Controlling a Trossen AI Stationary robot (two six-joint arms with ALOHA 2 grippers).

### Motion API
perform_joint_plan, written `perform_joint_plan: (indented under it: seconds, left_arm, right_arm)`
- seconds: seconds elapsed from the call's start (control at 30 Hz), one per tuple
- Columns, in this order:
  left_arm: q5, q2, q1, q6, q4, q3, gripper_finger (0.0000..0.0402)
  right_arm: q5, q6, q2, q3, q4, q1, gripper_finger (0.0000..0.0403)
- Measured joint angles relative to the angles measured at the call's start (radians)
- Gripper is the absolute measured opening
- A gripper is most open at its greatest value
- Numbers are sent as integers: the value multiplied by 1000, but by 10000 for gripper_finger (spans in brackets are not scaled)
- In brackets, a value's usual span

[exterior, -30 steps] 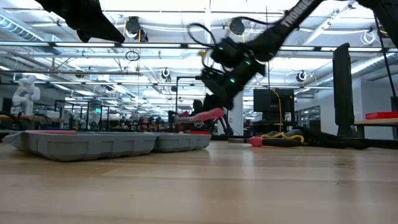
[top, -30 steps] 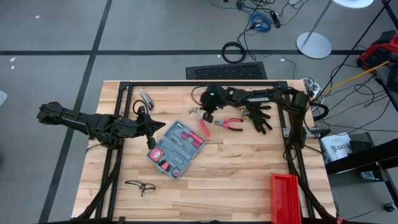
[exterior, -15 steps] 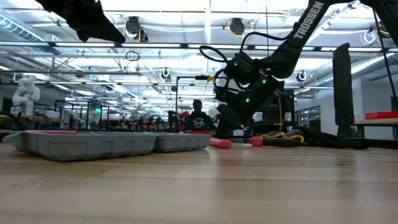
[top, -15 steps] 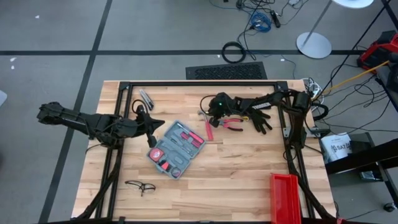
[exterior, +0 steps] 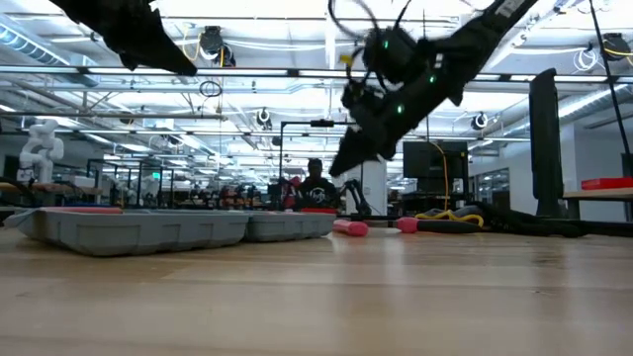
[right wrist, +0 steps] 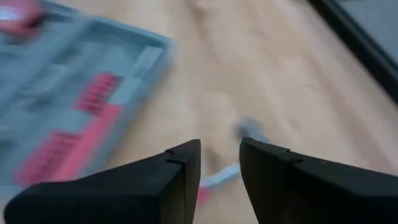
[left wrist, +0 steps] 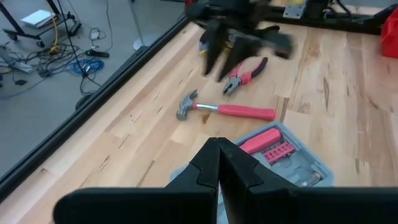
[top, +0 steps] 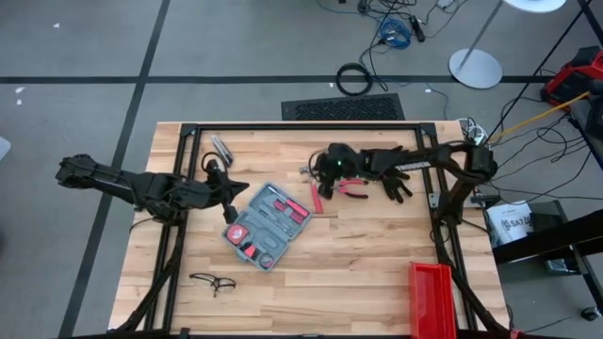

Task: Prefit tool cases
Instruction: Remove the left pink terminal block from the gray prefit tool case

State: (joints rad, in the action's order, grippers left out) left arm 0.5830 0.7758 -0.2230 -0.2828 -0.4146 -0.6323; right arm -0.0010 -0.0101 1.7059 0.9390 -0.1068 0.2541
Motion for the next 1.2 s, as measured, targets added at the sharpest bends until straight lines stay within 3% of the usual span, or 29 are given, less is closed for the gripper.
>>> perform_joint_plan:
  seconds: [0.2,0.37,0.6,0.73,0.87,1.07,1.2]
  left_arm:
    - [46,66,0,-15,7,0,8]
    - [129,146,5,-77,3,0,8]
    - [128,244,62,-135,-101,-1,8]
    - [98,261,74,-186,-184,-1,8]
    - [0,275,79,-229,-210,7,8]
    - [-29,317,79,-279,-116,108,8]
    - [-56,337,79,-314,-40,163,8]
  right_arm:
    - [84,83,56,23,-101,-154,99]
    - [203,92,179,183,-96,-232,100]
    - [219,125,401,490,185,-259,100]
    - [219,158,492,590,298,-259,100]
    - [228,212,526,628,360,-259,100]
    - [273,260,541,634,432,-257,95]
    - [279,258,542,634,477,-256,60]
